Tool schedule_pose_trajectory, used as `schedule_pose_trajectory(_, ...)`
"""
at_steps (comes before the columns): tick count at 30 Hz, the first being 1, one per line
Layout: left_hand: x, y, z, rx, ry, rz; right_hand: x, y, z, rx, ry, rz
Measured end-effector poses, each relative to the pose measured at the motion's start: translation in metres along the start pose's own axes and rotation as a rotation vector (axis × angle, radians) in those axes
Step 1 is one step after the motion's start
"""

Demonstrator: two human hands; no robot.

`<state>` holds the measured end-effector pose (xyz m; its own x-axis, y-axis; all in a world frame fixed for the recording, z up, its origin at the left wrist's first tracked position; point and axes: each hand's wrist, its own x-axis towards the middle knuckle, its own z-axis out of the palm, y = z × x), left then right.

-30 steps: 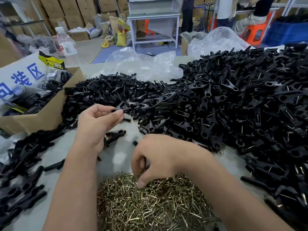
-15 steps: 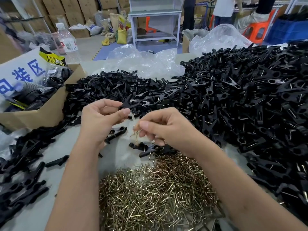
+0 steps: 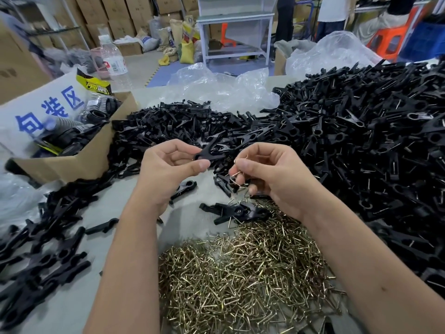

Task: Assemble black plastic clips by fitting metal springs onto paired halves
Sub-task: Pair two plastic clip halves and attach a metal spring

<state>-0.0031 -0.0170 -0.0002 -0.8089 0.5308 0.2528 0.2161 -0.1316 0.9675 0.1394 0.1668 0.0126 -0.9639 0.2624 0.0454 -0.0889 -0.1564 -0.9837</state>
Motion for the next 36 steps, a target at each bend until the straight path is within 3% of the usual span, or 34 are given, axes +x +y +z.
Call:
schedule_pose_trajectory(5, -0.002, 0.004, 0.000, -0.045, -0.027, 0.003, 0.001, 0.004, -0.002, -0.180, -0.014, -0.082)
schedule_pose_trajectory(12, -0.001, 0.007, -0.001, -0.189, 0.072, -0.013, 0.001, 0.005, 0.002, 0.221, -0.090, -0.014)
schedule_pose_trajectory(19, -0.002, 0.006, -0.002, -0.212, 0.087, -0.019, 0.001, 0.004, 0.002, 0.300, -0.085, 0.090)
schedule_pose_trajectory(24, -0.002, 0.006, -0.004, -0.211, 0.083, -0.041, 0.002, 0.006, 0.003, 0.105, -0.044, 0.063)
schedule_pose_trajectory(30, -0.002, 0.006, -0.003, -0.213, 0.085, -0.050, 0.003, 0.012, 0.001, -0.548, 0.020, -0.191)
schedule_pose_trajectory(36, -0.003, 0.006, -0.003, -0.212, 0.082, -0.048, 0.002, 0.017, 0.002, -0.538, 0.009, -0.214)
